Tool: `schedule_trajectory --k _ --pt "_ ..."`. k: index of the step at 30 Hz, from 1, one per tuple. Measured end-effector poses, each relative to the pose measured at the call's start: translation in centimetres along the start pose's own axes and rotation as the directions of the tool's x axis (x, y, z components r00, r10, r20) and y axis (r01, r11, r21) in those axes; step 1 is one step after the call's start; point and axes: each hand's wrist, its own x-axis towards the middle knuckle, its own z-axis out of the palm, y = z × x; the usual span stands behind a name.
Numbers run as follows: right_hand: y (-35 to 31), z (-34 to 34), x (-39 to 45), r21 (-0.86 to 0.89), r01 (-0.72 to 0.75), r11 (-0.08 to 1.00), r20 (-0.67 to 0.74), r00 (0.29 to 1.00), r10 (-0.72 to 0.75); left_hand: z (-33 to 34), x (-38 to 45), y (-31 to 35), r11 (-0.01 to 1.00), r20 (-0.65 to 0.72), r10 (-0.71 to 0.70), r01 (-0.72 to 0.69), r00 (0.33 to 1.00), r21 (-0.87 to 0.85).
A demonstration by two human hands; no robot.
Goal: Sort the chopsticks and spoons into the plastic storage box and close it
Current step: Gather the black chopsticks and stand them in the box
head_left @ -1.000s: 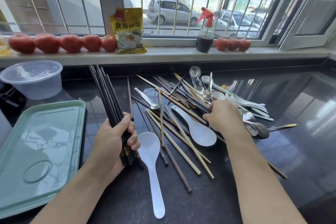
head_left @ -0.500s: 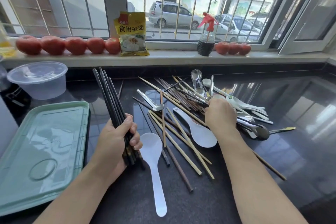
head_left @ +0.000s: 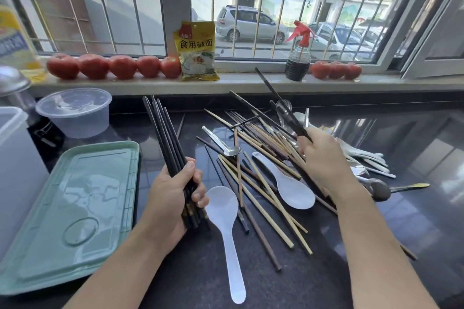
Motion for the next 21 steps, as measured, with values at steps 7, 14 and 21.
schedule_trajectory --k 7,14,21 --pt "-1.9 0.3 -1.3 0.237 0.158 0.959 0.217 0.953 -0.210 0.3 -0.3 1.3 0.997 -0.046 0.073 -0.072 0.996 0.033" --pt "-3.6 0.8 -2.3 0.275 0.260 0.926 0.314 0.886 -0.342 0.2 -0.6 2.3 0.984 0.046 0.046 -0.037 0.998 -0.173" --pt "-3.0 3.4 -1.9 -0.069 0.523 0.849 0.384 0.800 -0.461 0.1 -0.9 3.5 0.959 0.055 0.098 -0.080 0.994 -0.271"
